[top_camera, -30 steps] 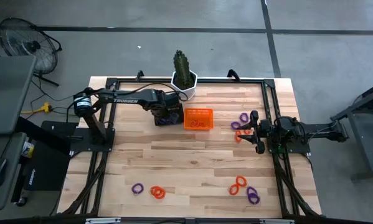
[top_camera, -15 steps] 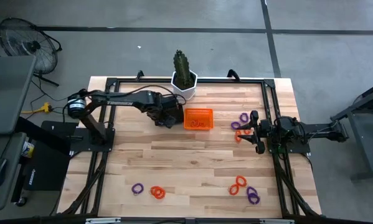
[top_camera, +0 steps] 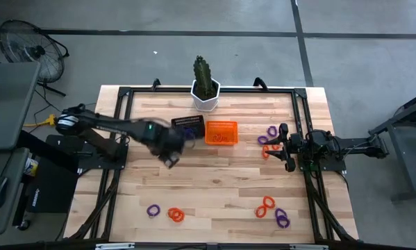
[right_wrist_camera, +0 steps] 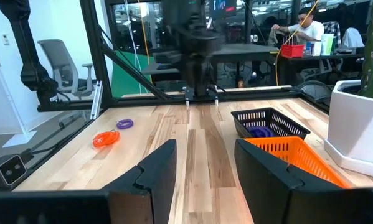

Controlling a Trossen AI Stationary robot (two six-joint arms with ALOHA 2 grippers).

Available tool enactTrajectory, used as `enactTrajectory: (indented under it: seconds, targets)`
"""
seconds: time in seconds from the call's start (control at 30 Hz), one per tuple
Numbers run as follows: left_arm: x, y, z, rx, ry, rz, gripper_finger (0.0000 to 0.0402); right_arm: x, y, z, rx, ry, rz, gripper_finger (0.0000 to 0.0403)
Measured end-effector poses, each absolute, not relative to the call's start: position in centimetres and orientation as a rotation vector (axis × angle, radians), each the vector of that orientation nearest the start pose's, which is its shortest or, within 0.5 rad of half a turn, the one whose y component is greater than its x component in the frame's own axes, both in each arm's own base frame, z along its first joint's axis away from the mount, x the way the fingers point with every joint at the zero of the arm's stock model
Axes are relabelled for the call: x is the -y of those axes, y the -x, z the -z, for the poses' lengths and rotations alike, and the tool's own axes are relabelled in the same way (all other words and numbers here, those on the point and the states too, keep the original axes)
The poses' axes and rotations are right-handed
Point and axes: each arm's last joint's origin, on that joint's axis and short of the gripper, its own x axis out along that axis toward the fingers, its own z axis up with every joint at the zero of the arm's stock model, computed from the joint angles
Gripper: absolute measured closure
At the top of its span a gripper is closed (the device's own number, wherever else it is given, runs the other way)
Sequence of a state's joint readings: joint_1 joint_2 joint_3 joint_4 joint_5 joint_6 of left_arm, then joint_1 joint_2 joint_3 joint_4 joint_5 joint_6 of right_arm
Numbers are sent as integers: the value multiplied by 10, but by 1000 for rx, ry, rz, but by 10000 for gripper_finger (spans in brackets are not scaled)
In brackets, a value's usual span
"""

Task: Sort spring keychains
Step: Put the purple spring keychain in the black bin

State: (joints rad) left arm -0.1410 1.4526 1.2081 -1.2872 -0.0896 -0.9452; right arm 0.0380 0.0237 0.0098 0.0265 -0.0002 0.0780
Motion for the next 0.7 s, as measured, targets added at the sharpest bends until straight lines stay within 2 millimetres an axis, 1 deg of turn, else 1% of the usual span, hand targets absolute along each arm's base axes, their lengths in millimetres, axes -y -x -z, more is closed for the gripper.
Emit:
enactTrajectory:
  seconds: [0.03, 0.1, 0.2, 0.3, 0.4, 0.47, 0.53, 0.6, 0.7]
  targets:
    - [41, -238, -268, -1423, 559, -651, 271, -4, -99, -167, 10, -78, -39, 246]
    - [59, -233, -265, -1435, 554, -588, 271, -4, -99, -167, 10, -78, -39, 246]
    - [87, -220, -252, -1497, 519, -532, 271, -4, -99, -167, 8, -78, -39, 245]
    - [116, -211, -240, -1482, 529, -427, 271, -4, -99, -167, 8, -78, -39, 246]
    - [138, -201, -223, -1487, 543, -364, 271, -4, -99, -167, 8, -78, -39, 246]
    - [149, -199, -214, -1465, 574, -326, 271, -4, -99, -167, 8, -78, -39, 245]
    - [157, -196, -204, -1476, 587, -325, 271, -4, -99, -167, 8, -78, -39, 245]
    - [164, -198, -198, -1468, 615, -309, 271, -4, -99, -167, 8, -78, -39, 246]
    - [170, -198, -188, -1502, 593, -333, 271, -4, -99, -167, 8, -78, -39, 246]
